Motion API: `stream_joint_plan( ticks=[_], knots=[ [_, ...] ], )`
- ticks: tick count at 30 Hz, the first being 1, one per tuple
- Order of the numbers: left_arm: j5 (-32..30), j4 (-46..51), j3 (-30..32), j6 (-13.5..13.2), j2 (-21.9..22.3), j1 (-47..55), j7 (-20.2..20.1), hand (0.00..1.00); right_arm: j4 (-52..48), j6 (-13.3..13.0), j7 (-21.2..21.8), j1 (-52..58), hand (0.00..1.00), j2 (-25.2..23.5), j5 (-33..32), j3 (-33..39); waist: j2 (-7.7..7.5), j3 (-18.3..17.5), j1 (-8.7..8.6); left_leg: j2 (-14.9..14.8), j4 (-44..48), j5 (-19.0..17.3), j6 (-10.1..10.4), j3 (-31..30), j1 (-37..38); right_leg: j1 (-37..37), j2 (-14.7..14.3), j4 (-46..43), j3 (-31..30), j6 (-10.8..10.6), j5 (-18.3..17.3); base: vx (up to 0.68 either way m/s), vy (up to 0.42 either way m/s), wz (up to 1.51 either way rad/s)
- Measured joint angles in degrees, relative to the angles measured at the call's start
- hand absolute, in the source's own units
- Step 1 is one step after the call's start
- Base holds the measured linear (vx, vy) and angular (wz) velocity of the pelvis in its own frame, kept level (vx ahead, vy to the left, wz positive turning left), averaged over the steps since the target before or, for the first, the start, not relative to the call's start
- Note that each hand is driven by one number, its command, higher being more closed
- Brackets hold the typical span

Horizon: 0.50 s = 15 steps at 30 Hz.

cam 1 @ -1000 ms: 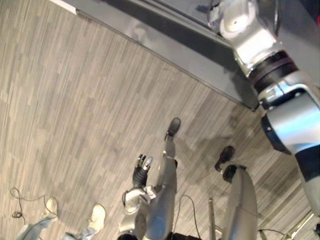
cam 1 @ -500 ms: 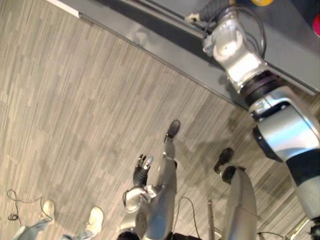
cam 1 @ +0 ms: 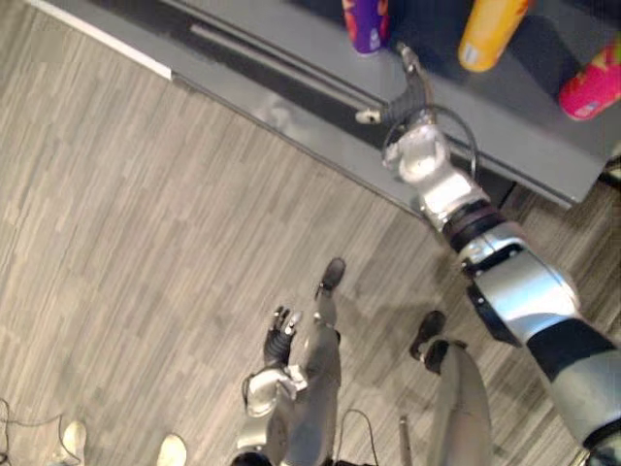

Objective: Put the gum and the chips on the shelf.

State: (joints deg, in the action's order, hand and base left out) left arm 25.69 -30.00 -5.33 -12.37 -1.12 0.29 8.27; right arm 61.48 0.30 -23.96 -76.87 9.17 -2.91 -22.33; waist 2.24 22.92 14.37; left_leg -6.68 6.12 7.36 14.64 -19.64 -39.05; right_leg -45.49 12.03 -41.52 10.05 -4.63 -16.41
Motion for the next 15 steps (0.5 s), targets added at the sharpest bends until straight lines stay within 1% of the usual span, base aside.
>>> stream_joint_plan(
  ticks=[2, 4, 5, 6, 7, 9, 10, 11, 12, 13, 15],
  knots=[
    [0.0, -0.18, 0.04, 0.34, 0.05, 0.07, 0.01, 0.0, -0.6, -0.2, 0.02, 1.89, 0.0, -1.11, -1.31, 2.21, -0.19, -0.21, -0.04, -0.15, 0.01, -0.25, -0.08, 0.02, 1.01, 1.33, -0.16, 0.61, 0.15, -0.07, 0.03, 0.06, -0.017, -0.02],
    [-0.09, -1.2, 0.25, 0.55, 0.13, 0.02, 0.0, 0.0, -3.84, -0.29, 0.33, 6.41, 0.0, -3.7, -4.29, 6.99, -1.14, -0.93, -0.18, -0.42, 0.07, -0.93, -0.08, 0.21, 2.68, 3.4, -0.36, 1.54, 0.32, -0.09, 0.02, 0.07, -0.017, -0.04],
    [-0.11, -1.53, 0.3, 0.63, 0.17, 0.02, 0.0, 0.0, -4.96, -0.35, 0.52, 7.75, 0.0, -4.36, -4.67, 8.2, -1.49, -1.15, -0.19, -0.42, 0.07, -1.06, -0.14, 0.27, 2.99, 3.78, -0.36, 1.67, 0.32, -0.1, 0.01, 0.09, -0.021, -0.03],
    [-0.25, -2.38, 0.42, 0.98, 0.47, 0.0, -0.02, 0.0, -8.04, -0.53, 0.85, 11.29, 0.0, -6.02, -4.87, 10.76, -2.13, -1.6, -0.36, -0.58, 0.06, -1.31, -0.18, 0.31, 4.03, 5.1, -0.53, 2.4, 0.49, -0.16, 0.04, 0.08, -0.018, -0.02],
    [-0.29, -2.46, 0.57, 1.3, 0.68, 0.02, -0.05, 0.0, -9.66, -0.65, 0.96, 12.96, 0.0, -6.61, -4.84, 11.47, -2.26, -1.67, -0.46, -0.65, 0.08, -1.44, -0.25, 0.32, 4.59, 5.86, -0.61, 2.75, 0.57, -0.19, 0.06, 0.1, -0.022, -0.01],
    [-0.91, -3.18, 0.84, 1.39, 0.98, 0.0, -0.24, 0.0, -13.93, -1.08, 1.75, 17.92, 0.0, -8.63, -4.83, 14.59, -2.69, -2.02, -0.97, -0.7, 0.02, -1.89, -0.55, 0.49, 6.64, 8.34, -0.69, 3.64, 0.65, -0.22, 0.04, 0.08, -0.014, -0.02],
    [-1.42, -4.32, 1.12, 1.44, 0.98, 0.03, -0.7, 0.0, -17.0, -1.62, 2.17, 21.68, 0.0, -10.19, -4.83, 16.13, -3.08, -3.12, -1.61, -0.75, 0.01, -2.19, -0.73, 0.73, 7.65, 9.47, -0.78, 4.35, 0.62, -0.28, 0.07, 0.08, -0.014, -0.09],
    [-1.72, -5.39, 1.38, 1.7, 0.95, 0.01, -0.87, 0.0, -20.16, -2.37, 2.67, 26.04, 0.0, -11.38, -4.76, 16.82, -3.48, -4.36, -1.81, -0.91, -0.03, -2.62, -0.8, 1.16, 8.65, 10.61, -1.01, 5.16, 0.46, -0.41, 0.13, 0.1, -0.014, -0.13],
    [-1.73, -6.04, 1.59, 1.73, 0.9, -0.01, -0.96, 0.0, -21.23, -2.62, 3.14, 28.04, 0.0, -11.86, -4.74, 17.37, -3.71, -4.87, -1.91, -1.02, -0.07, -2.86, -0.8, 1.45, 9.4, 11.31, -1.18, 5.59, 0.26, -0.5, 0.19, 0.11, -0.012, -0.2],
    [-1.73, -7.45, 2.47, 1.77, 0.96, 0.0, -1.26, 0.0, -23.06, -3.24, 4.14, 32.45, 0.0, -12.42, -4.66, 17.42, -4.2, -5.66, -2.47, -1.18, -0.08, -3.35, -1.02, 1.84, 11.0, 13.03, -1.49, 6.61, -0.14, -0.73, 0.35, 0.12, -0.012, -0.23],
    [-1.73, -11.57, 4.38, 1.81, 0.82, 0.08, -1.66, 0.0, -25.33, -4.2, 6.21, 41.34, 0.0, -12.46, -4.22, 16.29, -4.42, -7.69, -3.51, -1.9, -0.41, -4.12, -1.16, 2.09, 13.72, 16.59, -2.66, 9.73, -0.5, -1.56, 1.03, 0.12, -0.001, -0.26]
  ],
)
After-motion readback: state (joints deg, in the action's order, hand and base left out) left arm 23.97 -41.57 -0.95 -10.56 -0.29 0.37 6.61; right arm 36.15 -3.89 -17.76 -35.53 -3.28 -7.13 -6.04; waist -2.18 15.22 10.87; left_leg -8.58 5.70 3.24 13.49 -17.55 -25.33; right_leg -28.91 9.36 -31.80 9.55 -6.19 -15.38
